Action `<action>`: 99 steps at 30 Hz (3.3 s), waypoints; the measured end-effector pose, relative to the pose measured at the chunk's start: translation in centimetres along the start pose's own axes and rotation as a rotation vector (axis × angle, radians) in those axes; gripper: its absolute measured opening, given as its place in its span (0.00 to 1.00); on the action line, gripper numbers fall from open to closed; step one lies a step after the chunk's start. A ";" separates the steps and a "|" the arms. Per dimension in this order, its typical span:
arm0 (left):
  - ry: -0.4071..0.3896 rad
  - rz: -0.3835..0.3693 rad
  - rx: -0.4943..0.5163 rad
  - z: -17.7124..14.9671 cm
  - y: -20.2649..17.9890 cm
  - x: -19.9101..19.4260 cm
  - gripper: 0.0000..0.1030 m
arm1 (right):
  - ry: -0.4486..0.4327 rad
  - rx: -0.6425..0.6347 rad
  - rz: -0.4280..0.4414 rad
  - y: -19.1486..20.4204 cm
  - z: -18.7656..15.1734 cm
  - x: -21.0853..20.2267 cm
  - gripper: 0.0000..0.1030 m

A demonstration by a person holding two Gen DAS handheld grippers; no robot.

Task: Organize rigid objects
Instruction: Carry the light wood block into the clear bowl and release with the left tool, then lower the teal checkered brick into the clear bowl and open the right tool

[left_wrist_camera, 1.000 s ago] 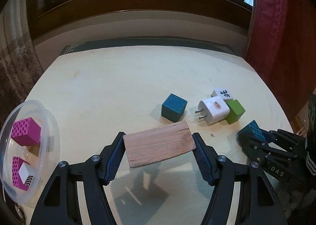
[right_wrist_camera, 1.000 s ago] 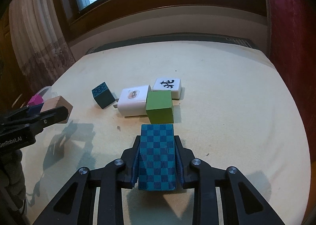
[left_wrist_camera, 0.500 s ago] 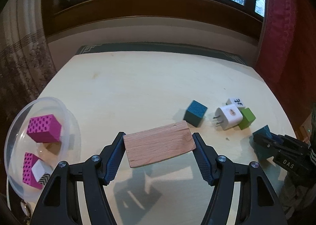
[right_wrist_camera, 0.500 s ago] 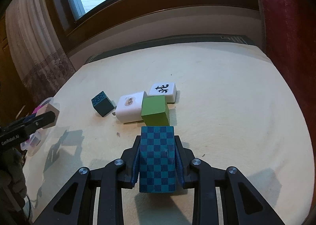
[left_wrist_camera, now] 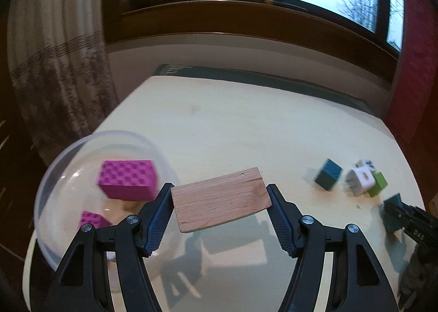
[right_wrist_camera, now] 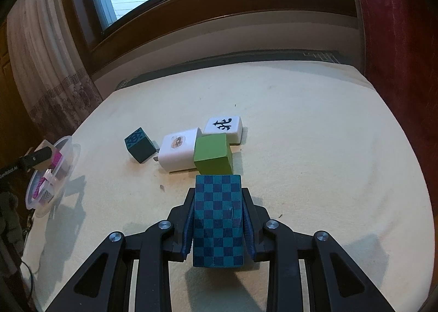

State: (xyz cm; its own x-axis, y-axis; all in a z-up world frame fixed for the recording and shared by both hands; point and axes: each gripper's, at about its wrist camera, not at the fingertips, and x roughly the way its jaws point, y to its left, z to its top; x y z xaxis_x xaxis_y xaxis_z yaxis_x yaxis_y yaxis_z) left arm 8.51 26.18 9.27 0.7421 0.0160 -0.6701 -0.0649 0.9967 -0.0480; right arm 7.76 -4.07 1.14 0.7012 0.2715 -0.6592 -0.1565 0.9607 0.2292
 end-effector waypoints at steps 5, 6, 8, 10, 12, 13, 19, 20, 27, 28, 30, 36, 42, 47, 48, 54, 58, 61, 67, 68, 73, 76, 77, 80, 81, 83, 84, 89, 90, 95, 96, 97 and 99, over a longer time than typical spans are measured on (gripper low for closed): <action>-0.012 0.045 -0.039 0.3 3.0 -0.5 0.66 | -0.010 0.011 -0.006 0.0 -0.1 -0.2 0.30; -0.014 0.053 -0.045 0.3 3.5 -0.6 0.66 | -0.013 0.013 -0.007 -0.1 -0.1 -0.3 0.30; -0.021 0.073 -0.057 0.4 4.7 -0.9 0.66 | -0.019 0.017 -0.011 -0.1 -0.2 -0.4 0.30; -0.026 0.091 -0.070 0.4 5.8 -1.0 0.66 | -0.023 0.020 -0.015 -0.1 -0.3 -0.6 0.30; -0.027 0.105 -0.084 0.4 6.8 -1.0 0.66 | -0.027 0.026 -0.020 -0.1 -0.3 -0.7 0.30; -0.027 0.110 -0.091 0.4 7.2 -1.1 0.66 | -0.028 0.029 -0.023 -0.1 -0.3 -0.7 0.30; -0.026 0.142 -0.124 0.2 9.8 -1.1 0.66 | -0.033 0.062 -0.032 -0.1 -0.5 -1.1 0.30; -0.026 0.145 -0.128 0.1 10.1 -1.0 0.66 | -0.033 0.068 -0.030 -0.1 -0.6 -1.1 0.30; -0.022 0.179 -0.145 -0.3 12.1 -0.6 0.66 | -0.037 0.106 0.005 1.0 -0.9 -1.5 0.30; -0.022 0.182 -0.148 -0.3 12.3 -0.6 0.66 | -0.037 0.103 0.008 1.4 -1.0 -1.6 0.30; -0.018 0.191 -0.162 -0.4 13.1 -0.4 0.66 | -0.035 0.095 0.020 2.4 -1.0 -1.5 0.30; 0.007 0.187 -0.192 -0.8 14.9 0.1 0.67 | -0.026 0.071 0.062 5.6 -0.8 -1.1 0.30; -0.013 0.189 -0.178 -0.9 16.0 -0.4 0.68 | -0.016 0.027 0.127 9.6 -0.1 -0.5 0.30; -0.019 0.183 -0.186 -1.1 17.1 -0.9 0.68 | -0.001 -0.035 0.180 13.5 0.2 0.3 0.30; -0.021 0.181 -0.192 -1.1 17.3 -1.0 0.68 | 0.004 -0.047 0.191 14.2 0.3 0.5 0.30; -0.028 0.164 -0.203 -1.3 18.4 -1.4 0.68 | 0.029 -0.106 0.255 18.5 0.6 1.8 0.30; -0.032 0.162 -0.208 -1.4 18.5 -1.6 0.68 | 0.036 -0.147 0.299 21.5 1.0 2.2 0.30; -0.035 0.160 -0.214 -1.3 18.6 -1.6 0.68 | 0.040 -0.176 0.340 23.9 1.5 2.5 0.30; -0.053 0.157 -0.245 -0.8 20.0 -2.2 0.68 | 0.047 -0.224 0.416 28.3 2.3 2.9 0.30; -0.056 0.158 -0.251 -0.8 20.4 -2.3 0.68 | 0.046 -0.232 0.423 29.0 2.4 3.0 0.30; -0.068 0.158 -0.279 -0.7 21.5 -2.9 0.69 | 0.056 -0.257 0.443 31.7 3.1 3.9 0.30; -0.073 0.156 -0.290 -0.7 21.8 -3.0 0.71 | 0.066 -0.261 0.467 33.0 3.4 4.3 0.30; -0.073 0.155 -0.293 -0.7 21.9 -3.1 0.71 | 0.069 -0.262 0.476 33.4 3.5 4.4 0.30; -0.078 0.154 -0.303 -0.8 22.3 -3.3 0.71 | 0.084 -0.260 0.507 34.5 3.7 4.8 0.30; -0.080 0.154 -0.308 -0.8 22.4 -3.4 0.71 | 0.097 -0.253 0.524 34.8 3.8 5.1 0.30; -0.082 0.156 -0.314 -0.8 22.7 -3.5 0.71 | 0.134 -0.233 0.560 35.4 3.7 5.6 0.31; -0.083 0.159 -0.319 -0.8 22.8 -3.5 0.71 | 0.159 -0.226 0.587 35.8 3.7 6.0 0.31; -0.091 0.177 -0.352 -0.9 23.7 -3.7 0.71 | 0.206 -0.197 0.612 36.8 3.6 7.4 0.38; -0.092 0.177 -0.360 -0.9 23.9 -3.8 0.71 | 0.208 -0.191 0.607 36.6 3.5 7.5 0.39; -0.094 0.177 -0.363 -0.9 24.2 -3.9 0.72 | 0.166 -0.190 0.524 35.7 3.3 7.6 0.40; -0.094 0.179 -0.362 -0.9 24.2 -4.0 0.71 | 0.160 -0.189 0.512 35.5 3.3 7.5 0.40; -0.093 0.179 -0.364 -0.9 24.1 -4.0 0.71 | 0.152 -0.189 0.499 35.2 3.3 7.4 0.40; -0.091 0.177 -0.361 -0.9 24.1 -4.0 0.71 | 0.138 -0.188 0.473 34.7 3.2 7.2 0.40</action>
State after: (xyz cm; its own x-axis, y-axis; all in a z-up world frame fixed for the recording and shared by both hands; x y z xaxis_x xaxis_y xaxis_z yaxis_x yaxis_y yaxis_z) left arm 3.37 50.04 10.12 0.7538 0.2076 -0.6235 -0.4142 0.8866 -0.2057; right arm 9.61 31.08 6.62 0.4277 0.6709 -0.6058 -0.5651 0.7216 0.4001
